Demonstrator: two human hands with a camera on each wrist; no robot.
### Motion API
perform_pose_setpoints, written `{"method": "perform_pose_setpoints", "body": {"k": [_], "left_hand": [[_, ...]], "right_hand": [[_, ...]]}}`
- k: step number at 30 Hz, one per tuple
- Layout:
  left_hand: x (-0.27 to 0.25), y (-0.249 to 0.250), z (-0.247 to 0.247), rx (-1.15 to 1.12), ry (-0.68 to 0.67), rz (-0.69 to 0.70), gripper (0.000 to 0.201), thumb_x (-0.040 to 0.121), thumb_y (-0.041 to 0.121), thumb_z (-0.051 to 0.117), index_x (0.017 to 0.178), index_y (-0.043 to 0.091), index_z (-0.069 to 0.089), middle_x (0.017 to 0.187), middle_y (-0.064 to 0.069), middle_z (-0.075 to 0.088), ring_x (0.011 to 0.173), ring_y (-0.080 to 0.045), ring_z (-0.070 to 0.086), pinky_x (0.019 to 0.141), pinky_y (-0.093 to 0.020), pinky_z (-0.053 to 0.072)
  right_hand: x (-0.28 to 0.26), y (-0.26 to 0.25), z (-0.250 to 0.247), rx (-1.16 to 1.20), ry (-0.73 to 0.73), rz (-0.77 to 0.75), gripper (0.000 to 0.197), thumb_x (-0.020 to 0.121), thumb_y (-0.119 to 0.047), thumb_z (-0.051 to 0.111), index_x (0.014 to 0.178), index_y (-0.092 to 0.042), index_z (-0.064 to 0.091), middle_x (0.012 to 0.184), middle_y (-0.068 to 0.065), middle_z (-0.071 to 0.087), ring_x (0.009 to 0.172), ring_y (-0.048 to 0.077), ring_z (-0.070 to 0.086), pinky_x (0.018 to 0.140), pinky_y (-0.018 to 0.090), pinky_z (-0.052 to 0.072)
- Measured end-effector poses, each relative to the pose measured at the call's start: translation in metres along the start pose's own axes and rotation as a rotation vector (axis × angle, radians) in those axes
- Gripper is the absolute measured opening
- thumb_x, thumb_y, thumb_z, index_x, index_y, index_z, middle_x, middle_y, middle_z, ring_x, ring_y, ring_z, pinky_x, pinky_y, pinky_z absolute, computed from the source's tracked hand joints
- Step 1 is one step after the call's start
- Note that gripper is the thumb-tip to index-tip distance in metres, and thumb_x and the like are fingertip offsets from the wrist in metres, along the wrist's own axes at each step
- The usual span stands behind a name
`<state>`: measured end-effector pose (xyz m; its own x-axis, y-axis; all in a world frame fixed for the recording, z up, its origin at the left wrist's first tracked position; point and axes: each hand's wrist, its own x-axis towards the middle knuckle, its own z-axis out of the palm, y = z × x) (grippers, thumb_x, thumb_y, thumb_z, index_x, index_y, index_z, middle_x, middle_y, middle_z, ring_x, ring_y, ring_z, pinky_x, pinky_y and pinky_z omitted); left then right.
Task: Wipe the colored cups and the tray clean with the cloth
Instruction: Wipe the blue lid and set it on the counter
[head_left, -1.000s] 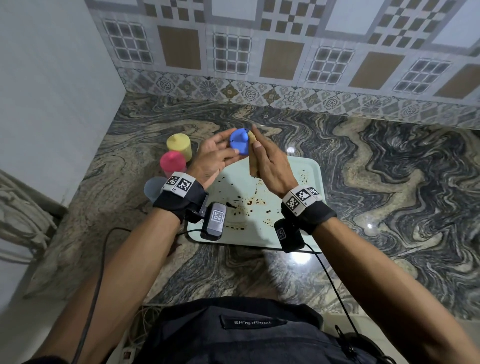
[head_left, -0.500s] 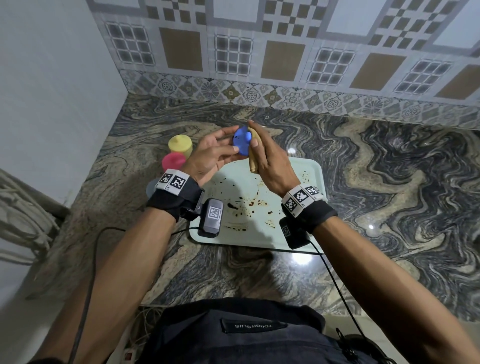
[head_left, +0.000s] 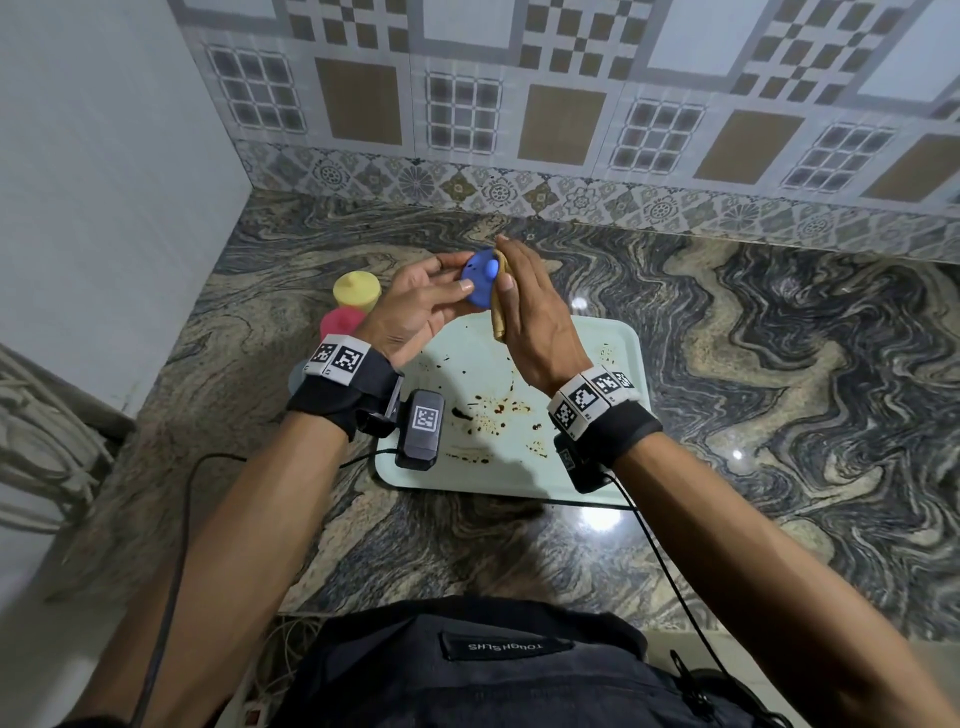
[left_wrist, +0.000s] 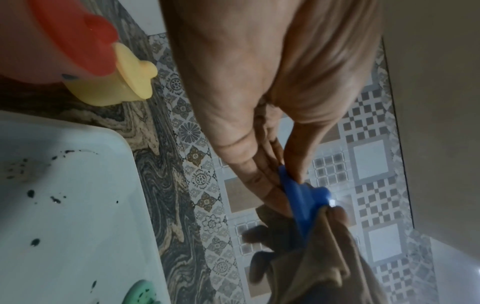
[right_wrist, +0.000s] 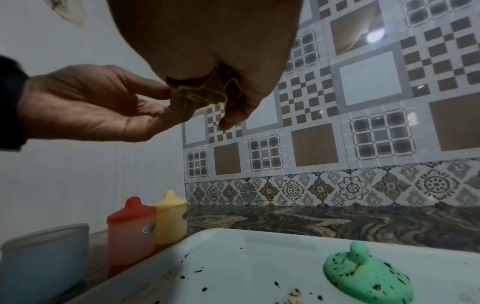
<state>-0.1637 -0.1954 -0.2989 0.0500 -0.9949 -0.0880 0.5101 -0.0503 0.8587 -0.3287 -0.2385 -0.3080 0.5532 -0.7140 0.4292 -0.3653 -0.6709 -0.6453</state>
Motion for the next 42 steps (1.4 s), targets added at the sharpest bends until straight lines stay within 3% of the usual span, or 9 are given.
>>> {"method": "perform_pose_setpoints", "body": {"k": [8,15,22,24,28,30,34,38,42], "left_hand": [[0.001,0.009,0.007,-0.026,0.105,0.049,0.019,0.098,-0.003,0.044,0.109,0.004,0.057,0.092,0.000,0.076,0.085,-0.010,0.071,0.074,-0.020,0.055],[0.002,0.015,0.004,0.009,0.049,0.058,0.019,0.098,-0.003,0.043,0.111,0.002,0.057,0.096,-0.003,0.075,0.089,-0.013,0.071,0.075,-0.024,0.056],[0.000,0.008,0.026,-0.059,0.170,0.124,0.022,0.095,-0.001,0.053,0.117,0.002,0.058,0.106,-0.009,0.070,0.088,-0.012,0.070,0.082,-0.024,0.056],[0.000,0.007,0.030,-0.035,0.160,0.124,0.030,0.093,-0.009,0.051,0.121,0.000,0.054,0.108,-0.010,0.068,0.089,-0.013,0.070,0.081,-0.023,0.056],[-0.001,0.017,0.022,-0.006,0.038,0.053,0.033,0.094,-0.010,0.047,0.124,0.001,0.055,0.104,-0.005,0.073,0.095,-0.015,0.069,0.084,-0.026,0.056],[-0.001,0.028,0.011,0.013,-0.074,-0.011,0.031,0.095,-0.006,0.045,0.124,0.001,0.055,0.108,-0.005,0.073,0.098,-0.017,0.069,0.088,-0.030,0.056],[0.004,0.039,0.005,0.045,-0.080,-0.054,0.032,0.095,0.005,0.051,0.126,-0.001,0.056,0.113,-0.009,0.069,0.101,-0.017,0.067,0.090,-0.028,0.055],[0.003,0.019,0.019,0.036,0.226,0.087,0.029,0.095,0.004,0.057,0.121,-0.008,0.057,0.100,-0.008,0.073,0.090,-0.015,0.070,0.078,-0.025,0.056],[-0.006,0.005,0.037,0.141,0.226,0.129,0.038,0.091,-0.005,0.059,0.129,-0.002,0.054,0.121,-0.020,0.065,0.096,-0.020,0.069,0.079,-0.028,0.057]], "right_hand": [[0.005,-0.011,0.003,0.075,-0.001,0.039,0.047,0.109,-0.017,0.031,0.152,0.002,0.030,0.159,0.015,0.031,0.149,0.022,0.024,0.121,0.017,0.015],[0.013,-0.008,-0.003,0.152,0.013,0.061,0.044,0.108,-0.020,0.032,0.146,-0.002,0.042,0.148,0.013,0.048,0.137,0.022,0.045,0.115,0.035,0.034],[0.020,-0.014,0.002,0.160,0.182,0.167,0.043,0.108,-0.020,0.033,0.148,-0.004,0.039,0.145,0.013,0.049,0.131,0.019,0.048,0.105,0.010,0.031],[0.021,-0.013,0.002,0.161,0.190,0.167,0.043,0.108,-0.021,0.033,0.147,-0.004,0.041,0.145,0.012,0.050,0.131,0.019,0.049,0.108,0.017,0.035],[0.019,-0.013,-0.007,0.215,0.126,0.071,0.044,0.106,-0.026,0.031,0.143,-0.007,0.045,0.125,0.007,0.058,0.108,0.016,0.056,0.102,0.040,0.048],[0.018,-0.009,-0.010,0.227,0.077,0.062,0.043,0.106,-0.024,0.031,0.143,-0.008,0.046,0.128,0.000,0.059,0.114,0.013,0.057,0.101,0.038,0.047],[0.015,-0.006,-0.003,0.308,0.070,0.184,0.045,0.104,-0.034,0.031,0.144,-0.020,0.046,0.091,-0.026,0.059,0.079,-0.004,0.054,0.073,0.026,0.045],[0.014,-0.017,-0.005,0.192,0.177,0.066,0.043,0.106,-0.021,0.035,0.146,-0.006,0.044,0.144,0.009,0.052,0.128,0.016,0.051,0.110,0.028,0.040],[0.014,-0.016,0.000,0.188,0.224,0.097,0.044,0.106,-0.017,0.036,0.146,0.000,0.042,0.150,0.017,0.045,0.138,0.023,0.045,0.117,0.032,0.034]]}}
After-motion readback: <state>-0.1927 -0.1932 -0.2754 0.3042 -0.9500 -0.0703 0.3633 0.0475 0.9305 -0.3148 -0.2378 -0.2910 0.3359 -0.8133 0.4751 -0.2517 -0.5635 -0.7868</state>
